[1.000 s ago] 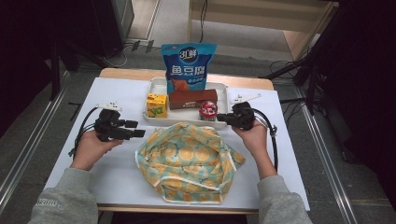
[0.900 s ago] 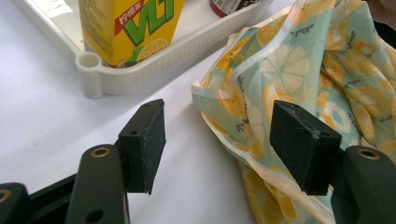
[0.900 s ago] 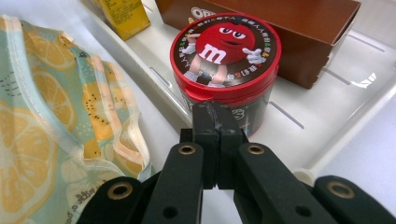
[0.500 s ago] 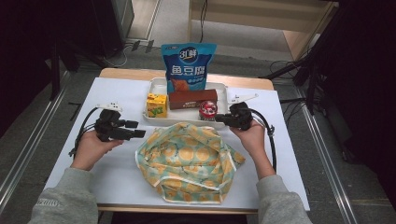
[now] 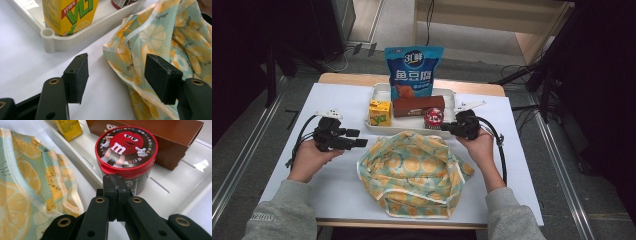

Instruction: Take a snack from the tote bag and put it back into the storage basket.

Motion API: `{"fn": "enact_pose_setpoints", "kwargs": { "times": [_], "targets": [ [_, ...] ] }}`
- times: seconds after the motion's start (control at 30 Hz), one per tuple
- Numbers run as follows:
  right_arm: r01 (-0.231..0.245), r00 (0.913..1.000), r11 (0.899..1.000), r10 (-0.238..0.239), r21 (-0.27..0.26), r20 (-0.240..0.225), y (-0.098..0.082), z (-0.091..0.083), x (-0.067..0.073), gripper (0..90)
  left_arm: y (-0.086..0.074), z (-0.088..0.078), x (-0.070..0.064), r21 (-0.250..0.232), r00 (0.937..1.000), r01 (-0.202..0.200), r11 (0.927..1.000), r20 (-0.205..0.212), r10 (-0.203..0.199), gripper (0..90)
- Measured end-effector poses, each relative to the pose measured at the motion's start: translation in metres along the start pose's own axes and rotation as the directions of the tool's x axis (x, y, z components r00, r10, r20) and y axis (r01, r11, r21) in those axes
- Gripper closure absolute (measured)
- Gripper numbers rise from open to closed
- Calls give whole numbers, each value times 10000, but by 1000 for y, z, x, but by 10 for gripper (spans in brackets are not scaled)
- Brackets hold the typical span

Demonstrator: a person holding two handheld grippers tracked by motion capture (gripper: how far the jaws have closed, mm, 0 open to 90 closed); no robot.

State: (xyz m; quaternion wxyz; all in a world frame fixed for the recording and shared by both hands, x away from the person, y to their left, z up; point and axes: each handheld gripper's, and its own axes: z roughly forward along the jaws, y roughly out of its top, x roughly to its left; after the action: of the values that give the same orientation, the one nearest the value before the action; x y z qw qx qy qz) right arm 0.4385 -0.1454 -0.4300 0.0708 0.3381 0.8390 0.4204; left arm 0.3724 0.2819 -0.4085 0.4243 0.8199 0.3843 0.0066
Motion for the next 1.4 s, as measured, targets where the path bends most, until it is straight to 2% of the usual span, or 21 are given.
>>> {"fn": "enact_pose_setpoints", "kwargs": {
  "times": [0.4, 0.57, 0.7, 0.9, 1.03, 1.13, 1.23, 1.4],
  "targets": [
    [-69, 10000, 10000, 69, 36, -45, 1, 5, 2, 900, 0, 1, 2, 17, 10000, 47, 10000, 9, -47, 364],
    [-149, 9999, 9999, 149, 41, -74, 1, 2, 3, 869, 1, 1, 2, -39, 10000, 33, 10000, 53, -33, 364],
    [-204, 9996, 9998, 204, -7, -171, 2, -2, 2, 776, 1, 2, 2, 10, 10000, -15, 10000, 56, 15, 364],
    [-214, 9994, 9997, 217, 94, -287, 4, -4, 2, 569, 0, -1, 2, -48, 10000, 38, 10000, 37, -38, 364],
    [-425, 9972, 9991, 428, 54, -606, 6, -7, 2, 436, 1, -1, 2, -73, 10000, 18, 10000, 24, -18, 364],
    [-626, 9958, 9977, 643, 276, -655, 5, -9, 2, 377, 1, -1, 1, -65, 10000, -3, 10000, 28, 3, 364],
    [-552, 9971, 9972, 577, 500, -505, 5, -12, 4, 356, 1, -2, 0, -70, 10000, -8, 10000, 28, 8, 364],
    [-523, 9977, 9979, 539, 385, -417, 6, -19, 8, 344, 1, -2, 0, -23, 10000, -48, 10000, 30, 48, 364]
  ]
}}
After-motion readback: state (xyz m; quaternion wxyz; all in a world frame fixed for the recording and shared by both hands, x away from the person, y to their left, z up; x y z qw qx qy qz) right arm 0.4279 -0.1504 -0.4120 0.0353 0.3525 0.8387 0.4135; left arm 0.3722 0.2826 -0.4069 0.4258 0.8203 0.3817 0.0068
